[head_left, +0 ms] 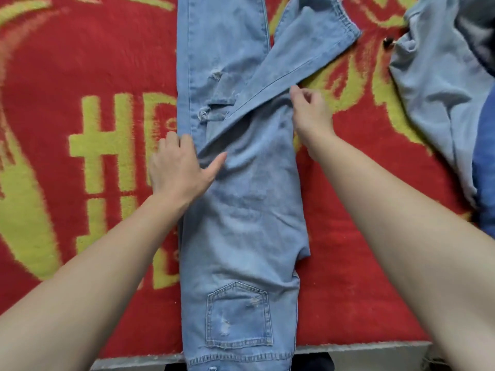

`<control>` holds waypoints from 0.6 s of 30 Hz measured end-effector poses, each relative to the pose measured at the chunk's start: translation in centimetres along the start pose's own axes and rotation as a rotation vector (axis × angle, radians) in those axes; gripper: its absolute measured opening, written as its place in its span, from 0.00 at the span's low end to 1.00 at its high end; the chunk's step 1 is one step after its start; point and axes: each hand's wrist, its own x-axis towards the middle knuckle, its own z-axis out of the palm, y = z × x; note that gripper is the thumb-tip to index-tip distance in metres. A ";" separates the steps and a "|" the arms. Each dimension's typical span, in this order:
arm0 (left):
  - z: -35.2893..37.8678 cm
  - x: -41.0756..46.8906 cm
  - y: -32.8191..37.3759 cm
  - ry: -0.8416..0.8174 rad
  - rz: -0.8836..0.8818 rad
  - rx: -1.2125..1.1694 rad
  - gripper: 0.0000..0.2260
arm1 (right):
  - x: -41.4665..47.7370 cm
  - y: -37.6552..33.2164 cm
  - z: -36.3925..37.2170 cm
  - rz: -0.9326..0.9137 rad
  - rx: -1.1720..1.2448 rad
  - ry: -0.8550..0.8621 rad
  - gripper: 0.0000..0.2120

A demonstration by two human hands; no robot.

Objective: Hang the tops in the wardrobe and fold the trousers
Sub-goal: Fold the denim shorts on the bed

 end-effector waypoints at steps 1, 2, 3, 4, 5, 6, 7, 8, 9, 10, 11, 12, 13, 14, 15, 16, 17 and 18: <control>0.3 1.2 0.3 0.057 0.028 -0.036 0.28 | 1.6 -1.0 0.2 0.060 0.128 0.037 0.20; 0.5 2.3 0.7 0.087 0.058 -0.080 0.26 | 2.9 -1.9 0.4 0.102 0.230 0.073 0.21; 0.7 3.2 1.1 0.105 0.091 -0.121 0.25 | 4.0 -2.6 0.6 0.134 0.310 0.109 0.21; 0.8 4.1 1.6 0.122 0.133 -0.157 0.23 | 5.0 -3.2 0.9 0.158 0.388 0.141 0.20; 0.9 4.8 2.0 0.146 0.181 -0.192 0.20 | 5.9 -3.7 1.1 0.173 0.467 0.174 0.18; 1.0 5.6 2.3 0.181 0.223 -0.234 0.16 | 6.8 -4.2 1.4 0.176 0.558 0.202 0.15; 1.0 6.2 2.6 0.220 0.239 -0.284 0.12 | 7.6 -5.1 1.7 0.166 0.648 0.213 0.13; 0.9 7.0 2.7 0.251 0.220 -0.346 0.10 | 8.2 -6.1 2.0 0.137 0.726 0.207 0.11; 0.7 7.7 2.7 0.270 0.168 -0.420 0.12 | 8.7 -7.3 2.2 0.079 0.759 0.204 0.09; 0.5 8.6 2.5 0.279 0.101 -0.502 0.14 | 9.2 -8.7 2.6 -0.008 0.724 0.211 0.07; 0.4 9.5 2.0 0.283 0.037 -0.575 0.15 | 9.8 -10.1 3.1 -0.096 0.623 0.215 0.06; 0.3 10.3 1.3 0.278 -0.015 -0.634 0.16 | 10.0 -11.6 3.8 -0.159 0.470 0.197 0.08; 0.4 11.0 0.3 0.257 -0.063 -0.690 0.15 | 10.1 -13.1 4.6 -0.208 0.296 0.155 0.11; 0.6 11.6 -0.6 0.220 -0.112 -0.756 0.13 | 10.2 -14.3 5.7 -0.250 0.127 0.106 0.13; 0.8 12.0 -1.3 0.172 -0.157 -0.830 0.12 | 10.6 -15.0 6.9 -0.280 0.011 0.049 0.15; 1.2 12.2 -1.8 0.128 -0.192 -0.894 0.11 | 10.9 -15.5 8.2 -0.300 -0.076 -0.019 0.16; 1.5 12.4 -2.1 0.097 -0.211 -0.932 0.10 | 11.3 -15.7 9.5 -0.329 -0.174 -0.094 0.15; 1.8 12.5 -2.3 0.070 -0.222 -0.957 0.09 | 11.7 -15.6 10.8 -0.362 -0.275 -0.179 0.13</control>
